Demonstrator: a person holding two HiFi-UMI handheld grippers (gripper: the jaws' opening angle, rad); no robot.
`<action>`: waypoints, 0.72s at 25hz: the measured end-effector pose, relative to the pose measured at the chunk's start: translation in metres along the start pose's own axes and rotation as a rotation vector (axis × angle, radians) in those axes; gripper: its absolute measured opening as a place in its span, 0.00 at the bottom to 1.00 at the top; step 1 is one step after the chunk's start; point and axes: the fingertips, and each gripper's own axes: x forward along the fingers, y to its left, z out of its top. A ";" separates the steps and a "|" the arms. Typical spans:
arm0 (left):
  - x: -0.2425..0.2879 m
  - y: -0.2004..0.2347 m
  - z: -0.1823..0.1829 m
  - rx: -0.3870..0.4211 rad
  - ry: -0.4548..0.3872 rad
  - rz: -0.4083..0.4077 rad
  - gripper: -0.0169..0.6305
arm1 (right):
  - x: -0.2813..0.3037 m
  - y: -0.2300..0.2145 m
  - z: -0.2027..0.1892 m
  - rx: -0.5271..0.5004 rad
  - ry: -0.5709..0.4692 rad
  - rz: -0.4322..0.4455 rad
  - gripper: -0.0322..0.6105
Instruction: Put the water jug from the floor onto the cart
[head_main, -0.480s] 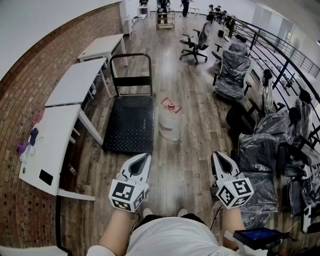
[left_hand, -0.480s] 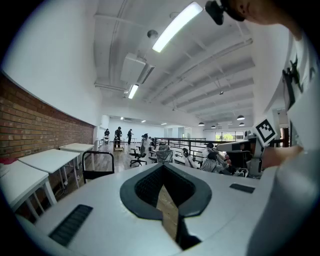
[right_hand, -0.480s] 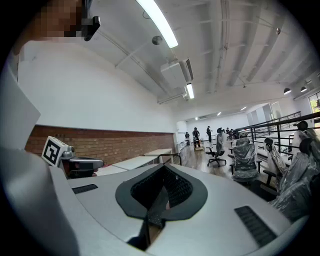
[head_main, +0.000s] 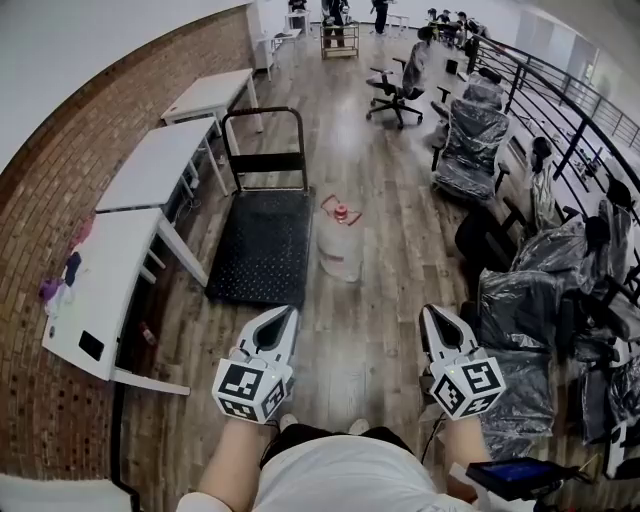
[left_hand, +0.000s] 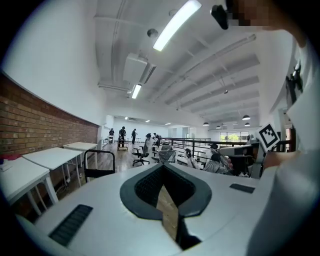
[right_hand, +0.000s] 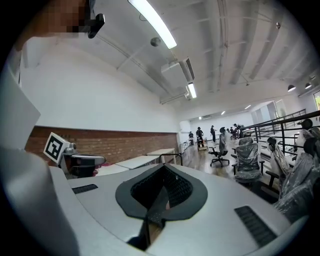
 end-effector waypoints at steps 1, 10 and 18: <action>-0.003 -0.001 0.000 -0.004 0.000 0.007 0.03 | 0.000 0.002 -0.001 -0.003 0.003 0.009 0.05; -0.001 -0.012 -0.020 -0.015 0.057 0.064 0.03 | 0.008 -0.016 -0.026 0.043 0.043 0.064 0.05; 0.037 0.015 -0.021 -0.059 0.049 0.030 0.03 | 0.034 -0.026 -0.029 0.016 0.088 0.039 0.05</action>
